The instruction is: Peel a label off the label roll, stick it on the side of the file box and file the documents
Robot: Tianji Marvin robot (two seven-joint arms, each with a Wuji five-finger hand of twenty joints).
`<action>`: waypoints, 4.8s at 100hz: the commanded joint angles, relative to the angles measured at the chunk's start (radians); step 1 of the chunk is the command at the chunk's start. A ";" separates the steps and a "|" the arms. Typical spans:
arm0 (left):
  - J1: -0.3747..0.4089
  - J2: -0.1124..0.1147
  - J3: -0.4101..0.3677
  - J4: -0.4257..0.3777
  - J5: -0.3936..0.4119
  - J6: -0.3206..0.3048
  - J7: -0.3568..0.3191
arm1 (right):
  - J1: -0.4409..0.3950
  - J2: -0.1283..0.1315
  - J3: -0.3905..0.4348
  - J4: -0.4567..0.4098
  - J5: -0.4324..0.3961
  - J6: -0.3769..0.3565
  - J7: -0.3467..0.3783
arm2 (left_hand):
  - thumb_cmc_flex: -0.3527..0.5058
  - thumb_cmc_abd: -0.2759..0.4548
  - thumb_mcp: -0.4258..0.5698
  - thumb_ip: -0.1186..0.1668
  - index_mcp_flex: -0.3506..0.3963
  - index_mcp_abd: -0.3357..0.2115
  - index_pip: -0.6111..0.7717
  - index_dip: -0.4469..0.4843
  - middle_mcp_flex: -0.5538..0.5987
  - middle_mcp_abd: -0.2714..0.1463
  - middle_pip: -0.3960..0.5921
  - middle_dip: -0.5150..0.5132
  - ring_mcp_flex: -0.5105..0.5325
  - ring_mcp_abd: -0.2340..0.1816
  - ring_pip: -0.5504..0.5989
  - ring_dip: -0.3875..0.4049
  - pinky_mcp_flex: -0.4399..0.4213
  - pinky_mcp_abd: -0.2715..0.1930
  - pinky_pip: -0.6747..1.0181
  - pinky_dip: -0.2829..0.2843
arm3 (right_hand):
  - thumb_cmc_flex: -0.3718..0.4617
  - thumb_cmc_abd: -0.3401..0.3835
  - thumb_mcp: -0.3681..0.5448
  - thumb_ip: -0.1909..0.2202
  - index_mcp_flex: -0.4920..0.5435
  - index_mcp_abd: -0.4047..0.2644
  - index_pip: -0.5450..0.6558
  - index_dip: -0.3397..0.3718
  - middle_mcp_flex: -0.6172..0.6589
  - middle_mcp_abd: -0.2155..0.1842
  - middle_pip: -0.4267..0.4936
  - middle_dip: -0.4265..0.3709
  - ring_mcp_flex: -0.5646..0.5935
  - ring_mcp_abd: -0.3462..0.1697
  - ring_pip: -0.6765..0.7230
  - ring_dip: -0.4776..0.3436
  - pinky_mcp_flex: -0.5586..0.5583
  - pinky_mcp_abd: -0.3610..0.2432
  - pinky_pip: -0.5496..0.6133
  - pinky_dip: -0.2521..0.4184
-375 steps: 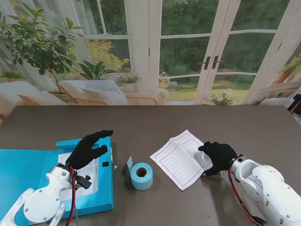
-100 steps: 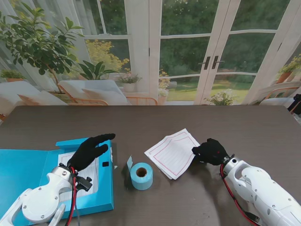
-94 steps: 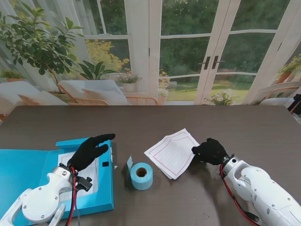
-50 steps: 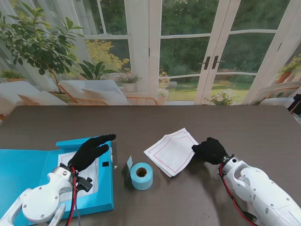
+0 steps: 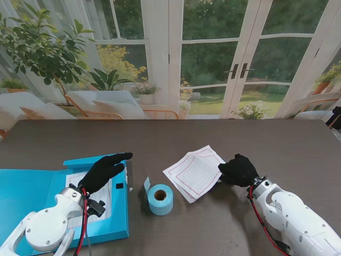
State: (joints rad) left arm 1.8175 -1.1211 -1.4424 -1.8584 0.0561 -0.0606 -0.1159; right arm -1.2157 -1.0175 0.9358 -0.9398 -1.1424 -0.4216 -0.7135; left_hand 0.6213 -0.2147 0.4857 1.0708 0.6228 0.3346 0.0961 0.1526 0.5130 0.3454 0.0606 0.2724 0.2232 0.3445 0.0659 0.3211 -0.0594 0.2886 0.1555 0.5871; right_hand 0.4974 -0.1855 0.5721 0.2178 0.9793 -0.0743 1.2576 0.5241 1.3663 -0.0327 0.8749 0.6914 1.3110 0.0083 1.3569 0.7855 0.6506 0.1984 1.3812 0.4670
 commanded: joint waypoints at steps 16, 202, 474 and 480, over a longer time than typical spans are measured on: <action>0.002 0.001 -0.001 -0.009 -0.002 0.012 -0.029 | 0.011 -0.012 -0.032 0.015 -0.001 0.045 -0.049 | -0.043 0.050 -0.019 -0.045 -0.018 0.000 -0.019 -0.003 -0.023 0.001 -0.009 -0.010 -0.031 0.001 -0.014 -0.008 -0.028 -0.041 -0.024 -0.006 | -0.087 -0.064 0.111 0.120 0.093 0.010 0.009 0.030 0.087 -0.004 0.104 0.045 0.009 -0.099 0.102 0.057 0.441 -0.003 0.129 0.065; -0.022 0.009 0.020 0.005 0.014 0.056 -0.061 | 0.082 -0.009 -0.192 -0.001 -0.028 0.236 -0.007 | -0.046 0.066 -0.023 -0.056 -0.009 0.006 -0.016 0.002 -0.029 0.010 -0.009 -0.009 -0.037 -0.001 -0.015 -0.005 -0.029 -0.045 -0.023 -0.001 | -0.111 -0.049 0.025 -0.028 0.191 0.022 -0.011 0.088 0.087 0.004 0.291 0.110 0.007 -0.095 0.303 0.147 0.487 0.005 0.320 0.186; -0.039 0.016 0.028 0.008 0.031 0.096 -0.092 | -0.088 -0.088 0.027 -0.228 0.094 0.238 0.028 | -0.050 0.074 -0.026 -0.063 -0.014 0.004 -0.017 0.003 -0.037 0.009 -0.010 -0.010 -0.040 -0.006 -0.015 -0.004 -0.029 -0.048 -0.022 0.002 | -0.120 -0.651 0.926 -0.581 0.014 0.008 0.049 -0.244 0.085 -0.004 0.186 0.104 0.012 -0.208 0.208 0.137 0.497 -0.155 0.340 0.247; -0.043 0.016 0.030 0.011 0.029 0.098 -0.094 | -0.094 -0.088 0.037 -0.241 0.094 0.232 0.034 | -0.049 0.074 -0.025 -0.063 -0.014 0.005 -0.018 0.003 -0.037 0.009 -0.010 -0.010 -0.040 -0.004 -0.015 -0.004 -0.030 -0.048 -0.022 0.002 | -0.118 -0.652 0.926 -0.581 0.015 0.009 0.049 -0.244 0.085 -0.004 0.187 0.104 0.012 -0.208 0.209 0.138 0.497 -0.155 0.340 0.248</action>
State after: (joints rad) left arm 1.7788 -1.1050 -1.4151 -1.8509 0.0887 0.0315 -0.1876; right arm -1.2977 -1.1008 0.9646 -1.1537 -1.0484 -0.1803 -0.6973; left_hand 0.6002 -0.1646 0.4748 1.0489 0.6219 0.3380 0.0951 0.1532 0.4978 0.3591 0.0607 0.2724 0.2009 0.3450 0.0652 0.3211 -0.0699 0.2820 0.1554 0.5871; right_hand 0.3777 -0.7959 1.3925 -0.3431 0.9960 -0.0850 1.2586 0.2672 1.3660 -0.0663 1.0252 0.7967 1.3112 -0.0407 1.5254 0.9080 0.6866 0.0739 1.6611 0.6949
